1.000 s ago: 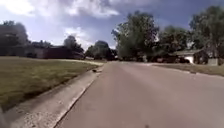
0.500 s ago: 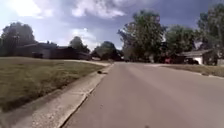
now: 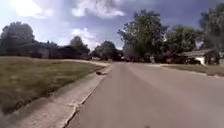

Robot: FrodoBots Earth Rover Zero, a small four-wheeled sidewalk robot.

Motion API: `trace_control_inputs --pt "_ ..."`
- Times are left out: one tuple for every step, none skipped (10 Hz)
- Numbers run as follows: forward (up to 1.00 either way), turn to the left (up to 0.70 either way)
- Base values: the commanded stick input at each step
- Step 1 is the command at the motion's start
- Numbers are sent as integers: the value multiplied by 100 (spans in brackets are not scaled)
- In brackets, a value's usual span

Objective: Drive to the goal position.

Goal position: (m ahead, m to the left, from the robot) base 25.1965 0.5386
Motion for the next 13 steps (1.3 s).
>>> trace_control_inputs --pt "97 0" --pt "96 0" --pt "97 0" --pt "98 -1" --pt "98 -2" --pt "99 -1" --pt "100 0" --pt "100 0" --pt "100 0" --pt "100 0" --pt "100 0" --pt "100 0" --pt "100 0"
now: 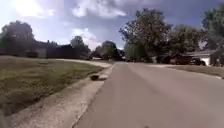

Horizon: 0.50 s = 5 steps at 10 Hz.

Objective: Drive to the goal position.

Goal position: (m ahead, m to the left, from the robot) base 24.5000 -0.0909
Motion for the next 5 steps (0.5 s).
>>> trace_control_inputs --pt "100 0" --pt "100 0" --pt "100 0" --pt "100 0" --pt "100 0"
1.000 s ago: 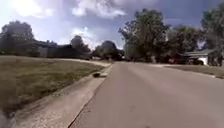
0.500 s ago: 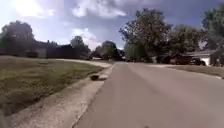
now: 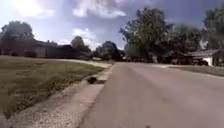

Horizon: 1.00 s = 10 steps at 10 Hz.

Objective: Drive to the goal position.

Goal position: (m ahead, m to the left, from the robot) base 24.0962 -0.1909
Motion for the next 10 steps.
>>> trace_control_inputs --pt "100 -39" --pt "100 -36" --pt "100 -1" --pt "100 0" --pt "100 0" --pt "100 0" --pt "100 0" --pt "100 0" --pt "100 0" --pt "100 0"
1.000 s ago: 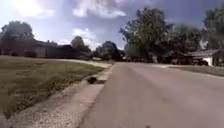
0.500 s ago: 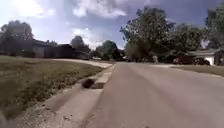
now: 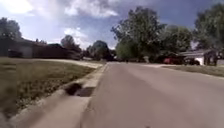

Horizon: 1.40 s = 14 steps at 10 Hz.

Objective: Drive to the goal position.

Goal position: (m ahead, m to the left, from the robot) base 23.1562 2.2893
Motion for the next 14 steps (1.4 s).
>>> trace_control_inputs --pt "100 0" --pt "100 0" --pt "100 0" --pt "100 0" --pt "100 0" --pt "100 0" --pt "100 0" --pt "100 0" --pt "100 0" --pt "100 0" --pt "100 0" --pt "100 0" --pt "100 0" --pt "100 0"
